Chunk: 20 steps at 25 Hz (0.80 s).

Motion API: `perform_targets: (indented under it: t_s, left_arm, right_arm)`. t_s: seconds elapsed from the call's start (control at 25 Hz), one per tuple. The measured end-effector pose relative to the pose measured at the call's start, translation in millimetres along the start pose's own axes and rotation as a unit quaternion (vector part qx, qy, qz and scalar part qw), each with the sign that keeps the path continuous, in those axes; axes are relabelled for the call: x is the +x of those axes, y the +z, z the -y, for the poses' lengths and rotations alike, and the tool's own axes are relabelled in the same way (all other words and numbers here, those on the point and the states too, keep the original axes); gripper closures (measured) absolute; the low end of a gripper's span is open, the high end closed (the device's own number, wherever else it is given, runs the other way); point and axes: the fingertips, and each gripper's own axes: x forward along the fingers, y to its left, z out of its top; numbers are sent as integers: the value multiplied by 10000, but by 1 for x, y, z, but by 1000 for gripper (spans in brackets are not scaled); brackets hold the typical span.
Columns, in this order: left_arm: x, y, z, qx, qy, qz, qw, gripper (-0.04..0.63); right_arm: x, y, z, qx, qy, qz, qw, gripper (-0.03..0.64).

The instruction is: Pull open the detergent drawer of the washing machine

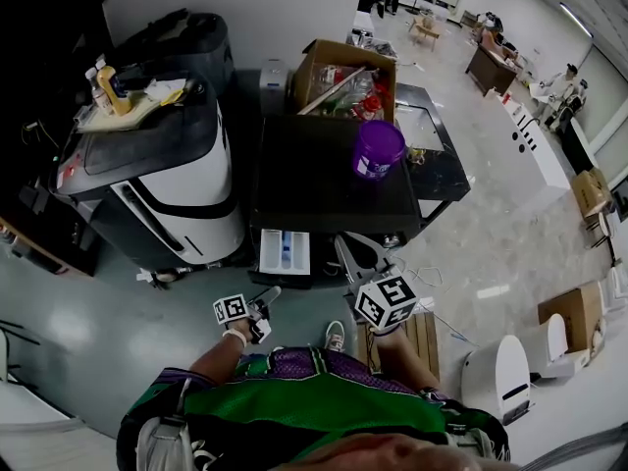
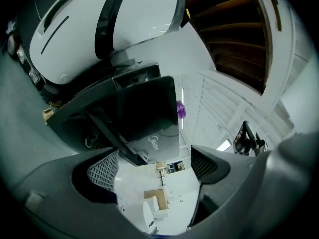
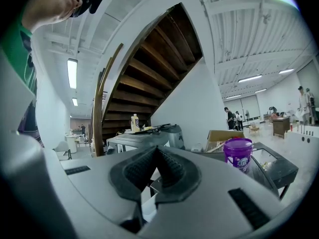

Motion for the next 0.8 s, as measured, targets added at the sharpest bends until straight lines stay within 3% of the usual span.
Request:
perform_targets:
  t_s: [0.24,0.44,0.6,0.8]
  left_arm:
    - [-41,38,-4,444,283,442,9976,152]
    - [-62,84,3,905,515,922,9903,152]
    - [-83,124,20,1194,609,1602,9779,152]
    - [-100,167,65,1768,593,2335,9543,153]
  right_arm:
    - [8,-3,-7,50,43,-46,10000,615]
    - [13,-6,8,41,3,-97,9999,615]
    - [14,-5,29,45,-25,-69,10000,615]
    - [4,-6,68,30,-76,-66,9999,615]
